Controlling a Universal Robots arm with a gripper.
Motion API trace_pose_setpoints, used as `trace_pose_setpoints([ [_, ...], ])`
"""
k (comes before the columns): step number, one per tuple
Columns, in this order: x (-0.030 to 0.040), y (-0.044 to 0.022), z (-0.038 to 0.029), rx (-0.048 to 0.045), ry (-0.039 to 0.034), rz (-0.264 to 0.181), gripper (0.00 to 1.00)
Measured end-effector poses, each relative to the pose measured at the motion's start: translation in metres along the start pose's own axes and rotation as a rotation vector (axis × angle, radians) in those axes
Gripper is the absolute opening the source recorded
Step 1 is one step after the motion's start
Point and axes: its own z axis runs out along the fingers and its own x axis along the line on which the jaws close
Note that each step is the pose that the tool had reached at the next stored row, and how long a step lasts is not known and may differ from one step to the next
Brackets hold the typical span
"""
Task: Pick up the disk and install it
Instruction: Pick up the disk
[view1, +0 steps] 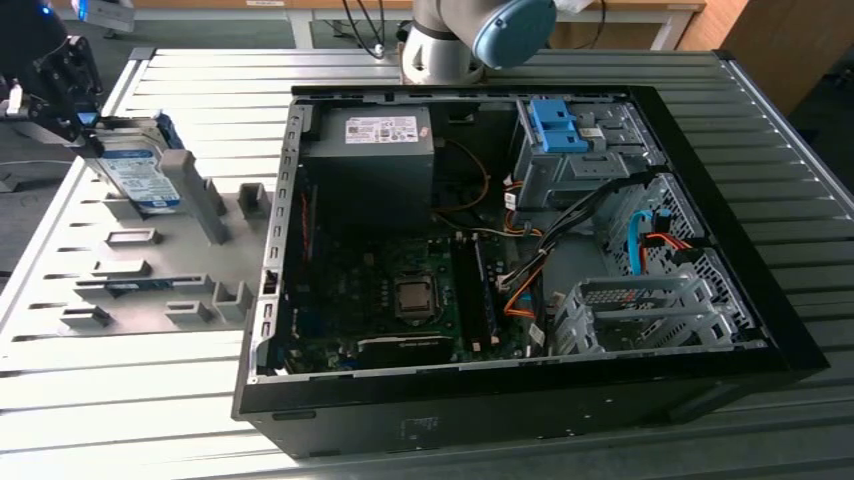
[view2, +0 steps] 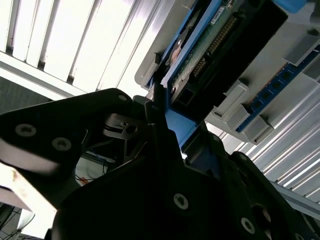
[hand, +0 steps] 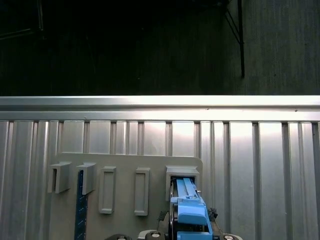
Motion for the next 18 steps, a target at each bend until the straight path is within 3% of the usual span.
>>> trace_pose_setpoints([
  [3,0.0,0.0,0.0001,0.0002,-0.0001,-0.001,0.39],
  [4,0.0,0.0,0.0001,0.0002,-0.0001,-0.002,0.45],
  [18,-0.0001,0.0002,0.0026,0.0,0.0003,-0.002,0.45],
])
